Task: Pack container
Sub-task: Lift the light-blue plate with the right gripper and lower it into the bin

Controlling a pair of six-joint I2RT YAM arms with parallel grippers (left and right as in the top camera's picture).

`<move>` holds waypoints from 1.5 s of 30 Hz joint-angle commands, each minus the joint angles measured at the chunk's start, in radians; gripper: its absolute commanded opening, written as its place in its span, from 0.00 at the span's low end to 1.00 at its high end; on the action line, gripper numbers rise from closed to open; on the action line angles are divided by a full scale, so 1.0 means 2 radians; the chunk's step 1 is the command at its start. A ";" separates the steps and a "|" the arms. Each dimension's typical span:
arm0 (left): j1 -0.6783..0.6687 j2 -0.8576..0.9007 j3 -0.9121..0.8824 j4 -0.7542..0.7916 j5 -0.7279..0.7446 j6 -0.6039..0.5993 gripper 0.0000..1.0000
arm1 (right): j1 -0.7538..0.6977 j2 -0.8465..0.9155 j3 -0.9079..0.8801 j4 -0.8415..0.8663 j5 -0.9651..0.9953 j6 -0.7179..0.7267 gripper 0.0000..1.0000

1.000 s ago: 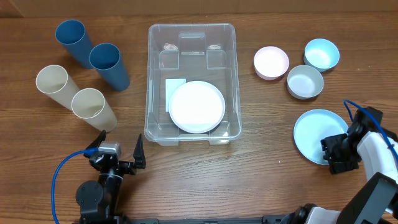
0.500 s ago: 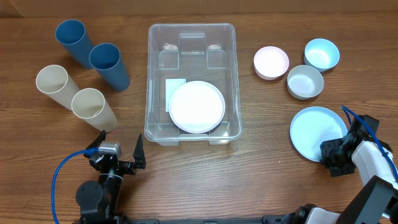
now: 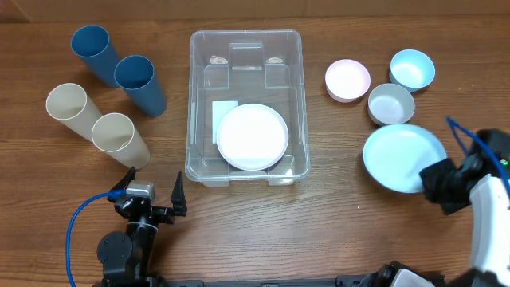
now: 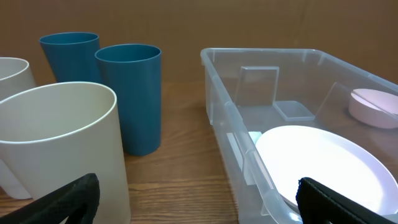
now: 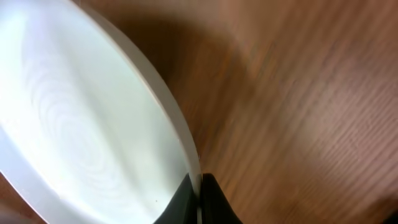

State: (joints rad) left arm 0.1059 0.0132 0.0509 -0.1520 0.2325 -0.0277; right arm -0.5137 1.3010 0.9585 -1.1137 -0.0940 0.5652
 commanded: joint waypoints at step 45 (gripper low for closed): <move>0.003 -0.004 -0.003 0.001 0.006 -0.007 1.00 | 0.506 0.203 0.176 0.158 0.014 0.052 0.67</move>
State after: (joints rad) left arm 0.1059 0.0132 0.0509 -0.1524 0.2329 -0.0277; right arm 0.5030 1.6932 1.2930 -0.7902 -0.0658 0.7177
